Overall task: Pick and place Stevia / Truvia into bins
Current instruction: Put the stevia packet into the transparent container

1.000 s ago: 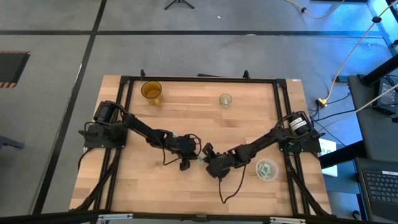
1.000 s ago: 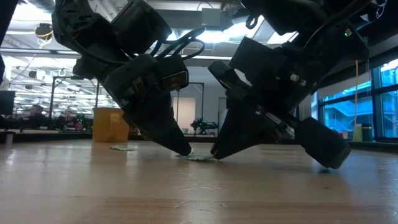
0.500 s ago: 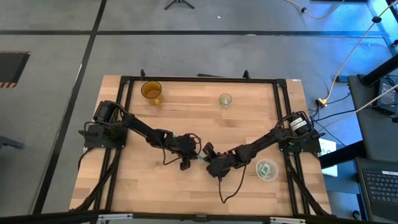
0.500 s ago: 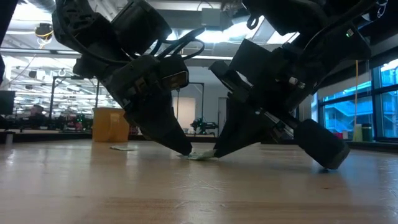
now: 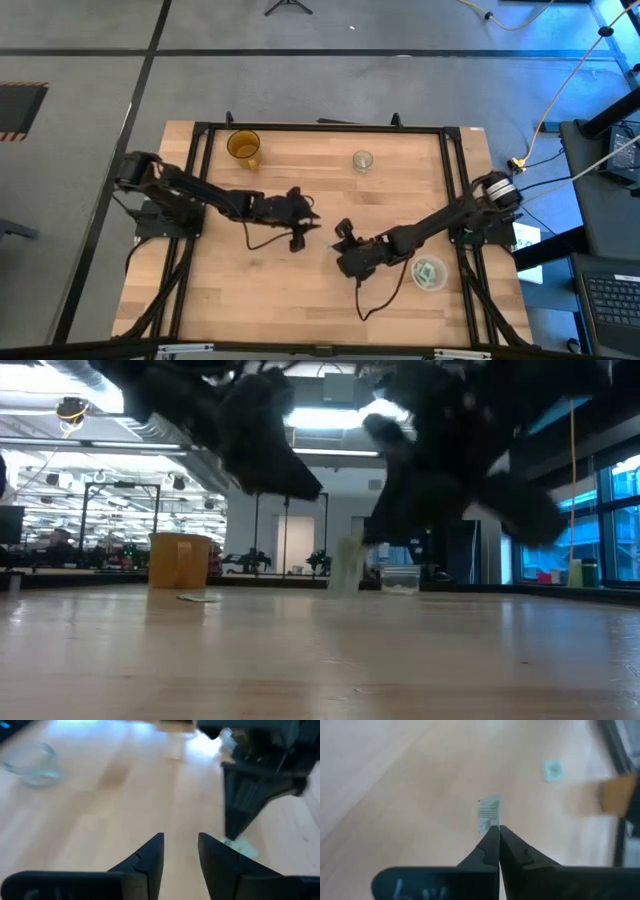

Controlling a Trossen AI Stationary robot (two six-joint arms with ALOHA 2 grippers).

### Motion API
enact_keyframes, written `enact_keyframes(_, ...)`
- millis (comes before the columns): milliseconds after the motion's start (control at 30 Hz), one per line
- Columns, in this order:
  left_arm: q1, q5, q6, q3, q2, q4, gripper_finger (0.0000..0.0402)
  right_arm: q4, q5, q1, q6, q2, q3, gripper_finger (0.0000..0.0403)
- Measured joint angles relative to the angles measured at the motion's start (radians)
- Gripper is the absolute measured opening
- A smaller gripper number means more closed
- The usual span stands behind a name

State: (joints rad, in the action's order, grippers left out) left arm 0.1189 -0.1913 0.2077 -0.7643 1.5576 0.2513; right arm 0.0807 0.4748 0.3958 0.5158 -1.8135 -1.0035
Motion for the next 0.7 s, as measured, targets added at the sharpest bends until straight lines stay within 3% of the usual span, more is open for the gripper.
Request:
enact_keyframes(333,-0.017,-0.093,-0.013,0.001,-0.143,-0.142,0.0116,0.261,0.060,0.050,-0.357,0.311,-0.002,0.0000)
enact_keyframes(533,-0.017,-0.096,-0.013,0.000,-0.133,-0.152,0.0116,0.601,0.059,0.160,-0.644,0.459,-0.002,0.0000)
enact_keyframes(700,-0.024,-0.102,-0.013,0.001,-0.121,-0.161,0.0116,0.998,0.041,0.253,-0.987,0.484,-0.046,0.0000)
